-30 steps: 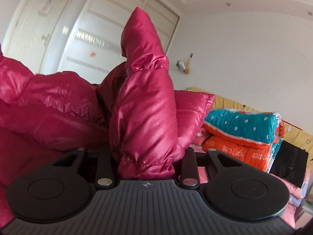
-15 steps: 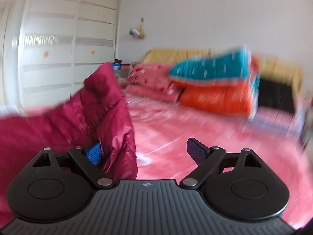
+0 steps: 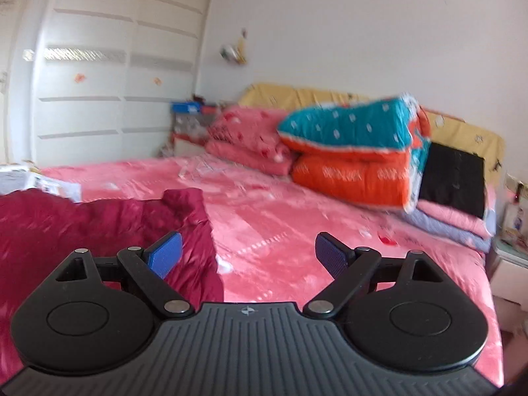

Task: Fold large clothes
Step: 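Lower the jacket onto the light-blue quilt and open both tools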

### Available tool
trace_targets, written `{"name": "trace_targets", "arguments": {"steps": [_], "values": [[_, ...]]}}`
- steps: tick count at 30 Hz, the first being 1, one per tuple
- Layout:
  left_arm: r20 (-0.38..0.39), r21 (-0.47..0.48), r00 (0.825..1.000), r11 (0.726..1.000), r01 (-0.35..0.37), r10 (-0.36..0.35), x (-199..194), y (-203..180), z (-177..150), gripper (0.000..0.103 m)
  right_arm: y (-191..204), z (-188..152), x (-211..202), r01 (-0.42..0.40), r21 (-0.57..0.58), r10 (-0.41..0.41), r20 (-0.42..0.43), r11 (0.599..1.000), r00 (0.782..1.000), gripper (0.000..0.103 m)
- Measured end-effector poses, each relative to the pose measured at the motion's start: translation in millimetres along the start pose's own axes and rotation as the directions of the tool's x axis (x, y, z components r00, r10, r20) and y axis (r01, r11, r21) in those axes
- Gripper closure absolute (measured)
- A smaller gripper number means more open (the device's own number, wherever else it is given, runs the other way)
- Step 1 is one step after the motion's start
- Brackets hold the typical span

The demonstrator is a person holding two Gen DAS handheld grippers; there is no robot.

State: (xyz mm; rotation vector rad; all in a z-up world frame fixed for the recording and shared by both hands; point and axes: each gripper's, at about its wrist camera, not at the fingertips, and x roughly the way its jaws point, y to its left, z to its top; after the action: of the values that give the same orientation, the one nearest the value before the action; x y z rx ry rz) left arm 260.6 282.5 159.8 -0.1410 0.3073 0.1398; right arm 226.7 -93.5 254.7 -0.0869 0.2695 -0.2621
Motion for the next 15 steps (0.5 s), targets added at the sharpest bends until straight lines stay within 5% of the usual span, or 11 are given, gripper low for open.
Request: {"name": "trace_targets", "arguments": {"steps": [4,12,15], "values": [[0.0,0.054,1.0,0.999,0.005,-0.005,-13.0,-8.0,-9.0,0.011,-5.9,-34.2,-24.4,0.018,-0.059,-0.018,-0.006,0.998,1.0,0.0],[-0.031,0.041,0.998,0.998,0.055,-0.054,-82.6,-23.4,-31.7,0.006,-34.3,-95.0,-75.6,-0.073,0.085,0.081,-0.099,0.994,0.992,0.0],[-0.055,0.05,0.996,0.996,0.071,-0.068,-117.7,-36.5,-44.3,0.003,-48.4,-125.4,-125.7,-0.112,0.141,0.132,-0.14,0.984,0.981,0.0]]}}
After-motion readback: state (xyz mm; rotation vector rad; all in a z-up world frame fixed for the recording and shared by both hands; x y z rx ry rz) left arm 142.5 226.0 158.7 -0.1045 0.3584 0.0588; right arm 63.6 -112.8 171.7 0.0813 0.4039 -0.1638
